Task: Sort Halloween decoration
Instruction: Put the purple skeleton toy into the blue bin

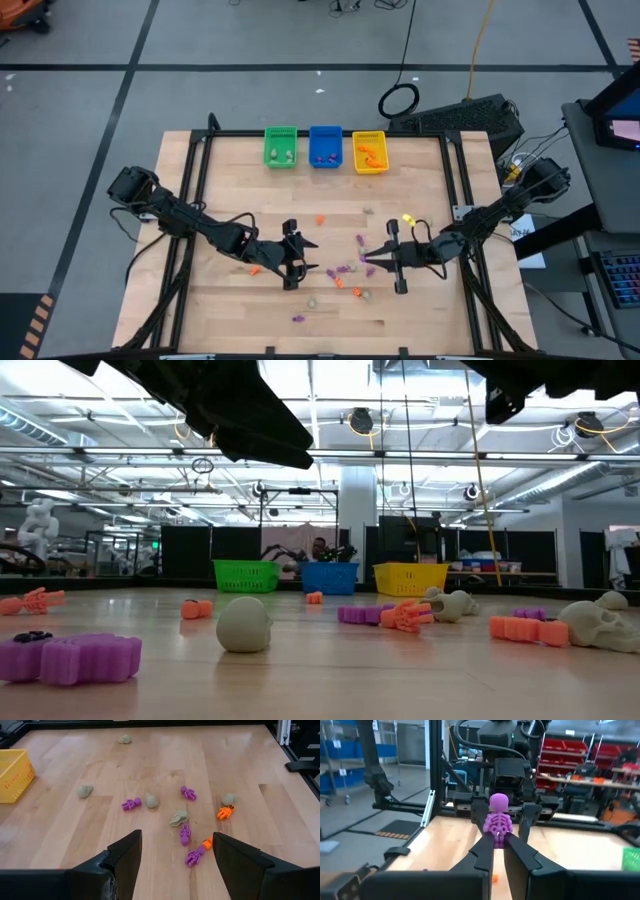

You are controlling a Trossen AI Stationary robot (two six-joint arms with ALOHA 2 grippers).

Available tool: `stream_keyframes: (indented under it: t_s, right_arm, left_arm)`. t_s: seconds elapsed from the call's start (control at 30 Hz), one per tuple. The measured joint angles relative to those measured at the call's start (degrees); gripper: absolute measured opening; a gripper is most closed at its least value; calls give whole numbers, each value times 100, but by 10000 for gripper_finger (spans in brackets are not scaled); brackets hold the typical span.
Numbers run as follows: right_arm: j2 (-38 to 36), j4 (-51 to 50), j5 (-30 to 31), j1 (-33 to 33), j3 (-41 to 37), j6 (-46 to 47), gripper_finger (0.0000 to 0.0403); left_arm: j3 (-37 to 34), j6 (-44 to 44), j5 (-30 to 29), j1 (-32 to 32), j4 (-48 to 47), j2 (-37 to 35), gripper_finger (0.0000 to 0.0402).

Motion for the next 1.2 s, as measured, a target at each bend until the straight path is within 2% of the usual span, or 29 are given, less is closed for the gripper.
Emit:
stream_keyframes:
  t_s: [0.3, 0.67, 0.83, 0.97, 1.07, 1.2]
  right_arm:
    - [0, -135, 0, 0, 2, 1036, 22]
    - [0, -5, 29, -2, 2, 806, 22]
    - [0, 285, 874, -35, 2, 901, 22]
    - [-16, 340, 1389, -309, 88, 920, 22]
    - [-26, -13, 1373, -718, 357, 922, 22]
    - [-26, -963, 1363, -1362, 865, 938, 22]
  left_arm:
    - [-1, -24, 2, 0, -2, 0, 242]
    - [0, -31, 1, 0, -20, 0, 242]
    - [0, -31, 2, 0, -17, 0, 242]
    - [0, -31, 2, 0, -17, 0, 242]
    - [0, -31, 2, 0, -15, 0, 242]
    - [0, -31, -9, 0, 17, 0, 242]
